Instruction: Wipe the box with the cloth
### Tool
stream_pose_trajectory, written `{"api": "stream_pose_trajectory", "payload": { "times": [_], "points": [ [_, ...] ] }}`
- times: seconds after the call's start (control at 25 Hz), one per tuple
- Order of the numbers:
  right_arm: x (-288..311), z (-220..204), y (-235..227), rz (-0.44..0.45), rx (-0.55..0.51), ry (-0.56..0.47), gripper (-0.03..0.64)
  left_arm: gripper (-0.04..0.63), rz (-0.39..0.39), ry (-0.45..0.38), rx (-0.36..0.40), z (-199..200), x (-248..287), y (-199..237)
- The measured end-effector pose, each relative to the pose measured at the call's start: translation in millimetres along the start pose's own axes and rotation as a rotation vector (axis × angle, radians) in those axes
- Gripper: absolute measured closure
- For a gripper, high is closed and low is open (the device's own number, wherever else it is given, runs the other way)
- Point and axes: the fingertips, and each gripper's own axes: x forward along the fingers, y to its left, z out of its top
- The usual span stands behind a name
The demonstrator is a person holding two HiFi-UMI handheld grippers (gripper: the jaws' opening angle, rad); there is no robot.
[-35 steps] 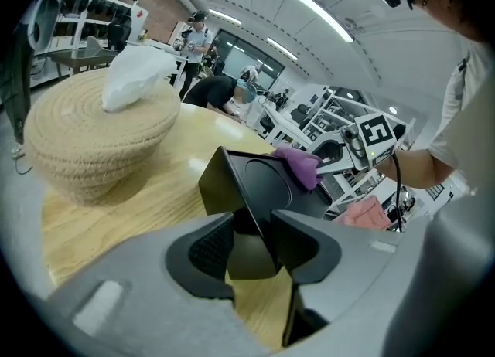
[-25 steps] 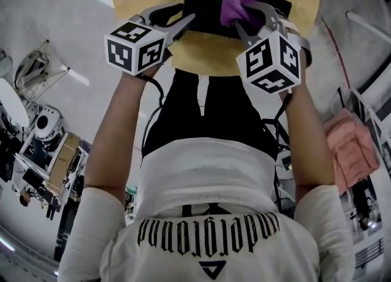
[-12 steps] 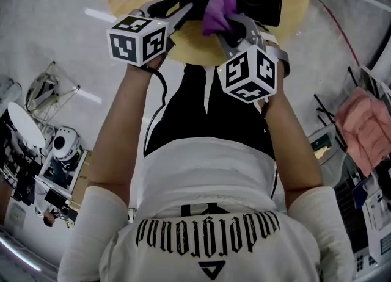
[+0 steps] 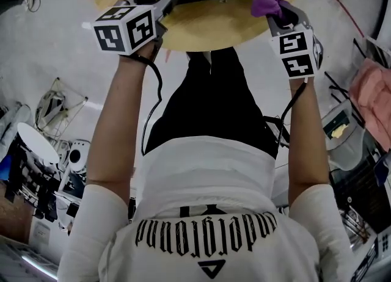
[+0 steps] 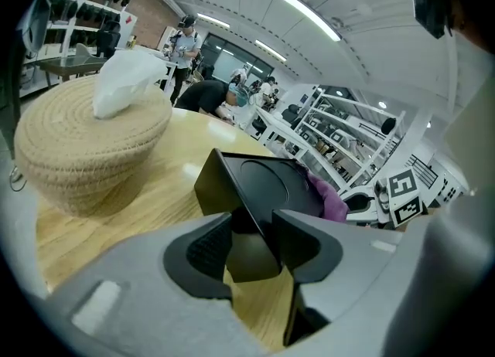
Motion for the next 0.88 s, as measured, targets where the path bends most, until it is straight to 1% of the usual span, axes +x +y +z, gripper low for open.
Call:
{"api": "stream_pose_trajectory", "payload": {
  "times": [0.12,0.24,0.32,0.4,0.48,0.56,0.64,0.88],
  "points": [
    [10.5,-3.1,11.9,0.033,0.082,0.004,0.520,0.416,-0.007,-0.002,0.001,0.8,1.1,-1.5],
    [26.7,14.3,33.0,0.078,0.116,0.006,0.518,0.414,-0.009,0.006,0.008,0.7,0.7,-0.1],
    [37.8,28.9,51.5,0.118,0.122,0.014,0.518,0.414,-0.008,0.009,0.010,0.2,-1.9,3.1],
    [45.6,38.5,68.0,0.161,0.106,0.024,0.517,0.413,-0.010,0.010,0.009,-0.4,-2.8,4.3],
    [48.3,41.2,74.5,0.189,0.087,0.030,0.517,0.413,-0.012,0.009,0.012,0.5,-1.5,2.7],
    [46.3,36.3,70.0,0.202,0.094,0.025,0.517,0.411,-0.015,0.009,0.015,1.2,0.3,-1.1],
    [39.9,26.0,57.5,0.197,0.125,0.023,0.517,0.410,-0.016,0.009,0.019,1.7,0.7,-7.0],
    [26.0,-4.6,8.9,0.108,0.219,0.061,0.517,0.407,-0.031,0.018,0.015,2.5,-3.7,-2.7]
  ]
}}
